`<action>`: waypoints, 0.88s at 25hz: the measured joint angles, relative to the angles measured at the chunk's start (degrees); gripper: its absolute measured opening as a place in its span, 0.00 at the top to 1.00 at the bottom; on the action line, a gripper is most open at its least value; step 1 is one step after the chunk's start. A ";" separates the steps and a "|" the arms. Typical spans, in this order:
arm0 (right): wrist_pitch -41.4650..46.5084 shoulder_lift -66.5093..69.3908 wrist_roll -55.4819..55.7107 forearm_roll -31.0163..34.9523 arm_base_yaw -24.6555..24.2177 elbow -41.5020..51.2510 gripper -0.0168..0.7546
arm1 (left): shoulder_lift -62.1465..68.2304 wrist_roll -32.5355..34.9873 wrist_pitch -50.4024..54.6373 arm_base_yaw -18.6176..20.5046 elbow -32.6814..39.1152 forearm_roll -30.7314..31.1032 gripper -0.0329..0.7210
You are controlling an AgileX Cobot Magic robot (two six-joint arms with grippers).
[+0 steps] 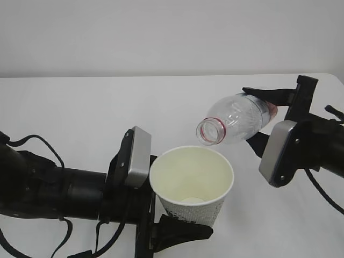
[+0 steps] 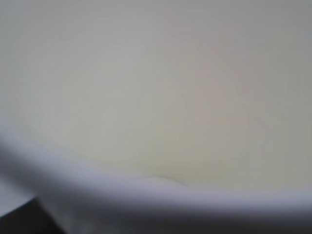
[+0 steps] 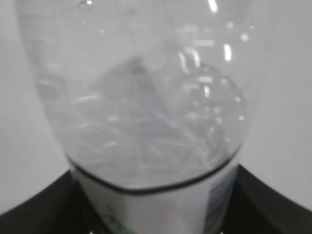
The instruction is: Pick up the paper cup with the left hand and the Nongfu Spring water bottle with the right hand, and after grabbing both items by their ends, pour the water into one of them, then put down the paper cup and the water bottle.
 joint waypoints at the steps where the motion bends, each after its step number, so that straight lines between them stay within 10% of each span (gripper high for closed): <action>1: 0.00 -0.27 0.00 0.00 0.00 0.00 0.32 | 0.00 0.00 0.00 0.00 0.00 0.00 0.27; 22: 0.00 -9.87 2.17 -1.48 0.00 0.09 0.32 | -9.54 -7.75 0.46 0.00 0.00 1.84 0.27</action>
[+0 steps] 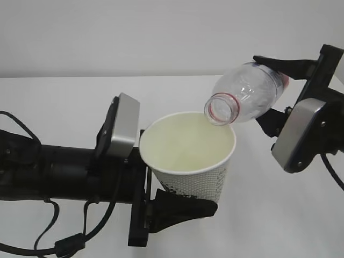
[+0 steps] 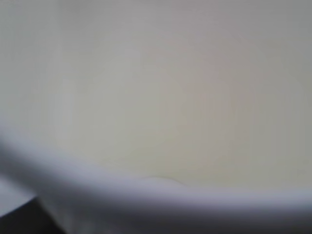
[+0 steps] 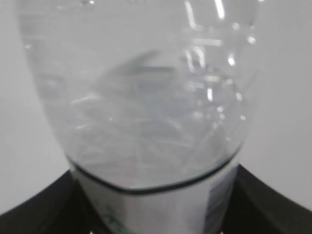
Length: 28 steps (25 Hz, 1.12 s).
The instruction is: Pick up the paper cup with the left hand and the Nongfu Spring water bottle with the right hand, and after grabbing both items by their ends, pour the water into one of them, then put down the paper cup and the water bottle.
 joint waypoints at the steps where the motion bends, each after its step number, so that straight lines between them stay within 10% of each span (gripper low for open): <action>1: 0.00 -0.30 0.02 -0.10 0.00 0.02 0.32 | -0.54 -0.55 0.56 0.00 0.00 0.37 0.27; 28: 0.00 -2.28 -0.37 -1.43 0.00 -2.09 0.32 | -1.69 -1.74 8.69 -4.48 0.00 -0.94 0.27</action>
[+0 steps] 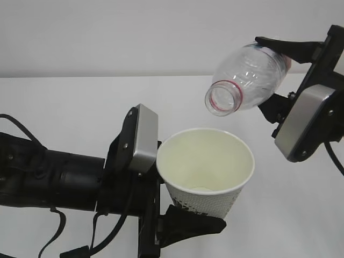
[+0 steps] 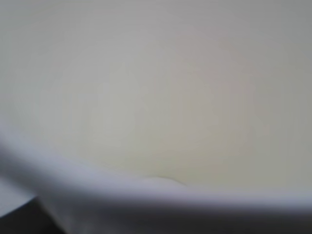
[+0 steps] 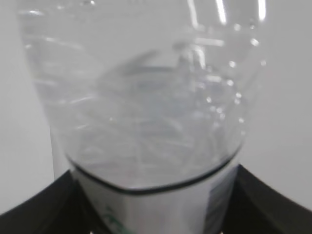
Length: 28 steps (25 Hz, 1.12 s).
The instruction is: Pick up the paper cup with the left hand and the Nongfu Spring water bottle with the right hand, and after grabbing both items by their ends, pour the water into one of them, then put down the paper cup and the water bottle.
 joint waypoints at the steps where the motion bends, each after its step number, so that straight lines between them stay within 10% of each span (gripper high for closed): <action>1: 0.00 0.00 -0.31 0.00 0.00 -0.14 0.32 | 0.00 0.00 0.00 0.00 0.00 -0.16 0.27; 28: 0.00 0.00 -5.42 -0.04 0.00 -0.27 0.32 | 0.00 0.00 -1.51 0.00 0.00 0.04 0.28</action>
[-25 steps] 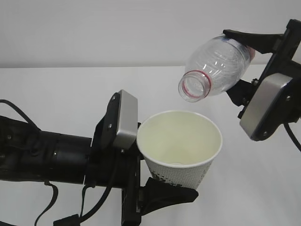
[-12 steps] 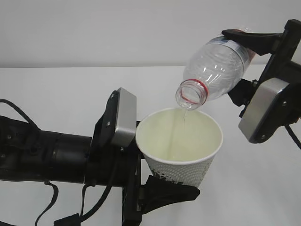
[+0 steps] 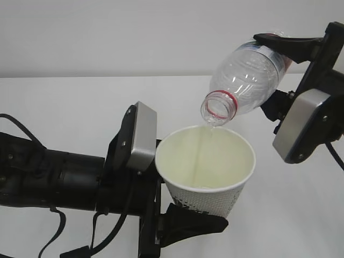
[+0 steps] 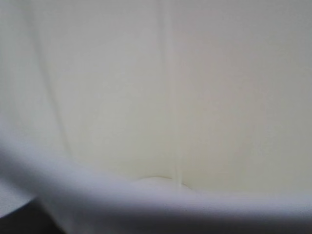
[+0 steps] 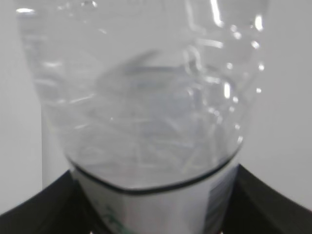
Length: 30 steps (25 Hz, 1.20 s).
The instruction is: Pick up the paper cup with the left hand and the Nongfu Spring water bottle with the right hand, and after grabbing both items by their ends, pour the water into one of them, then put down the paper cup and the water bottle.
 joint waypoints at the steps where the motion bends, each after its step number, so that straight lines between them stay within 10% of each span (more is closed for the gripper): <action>1: 0.00 0.00 0.00 0.00 0.00 0.00 0.32 | 0.00 0.00 -0.04 0.00 0.00 0.46 0.28; 30: 0.00 0.00 -2.30 0.34 0.00 0.00 0.32 | 0.00 -1.03 -0.69 0.00 0.00 3.73 0.28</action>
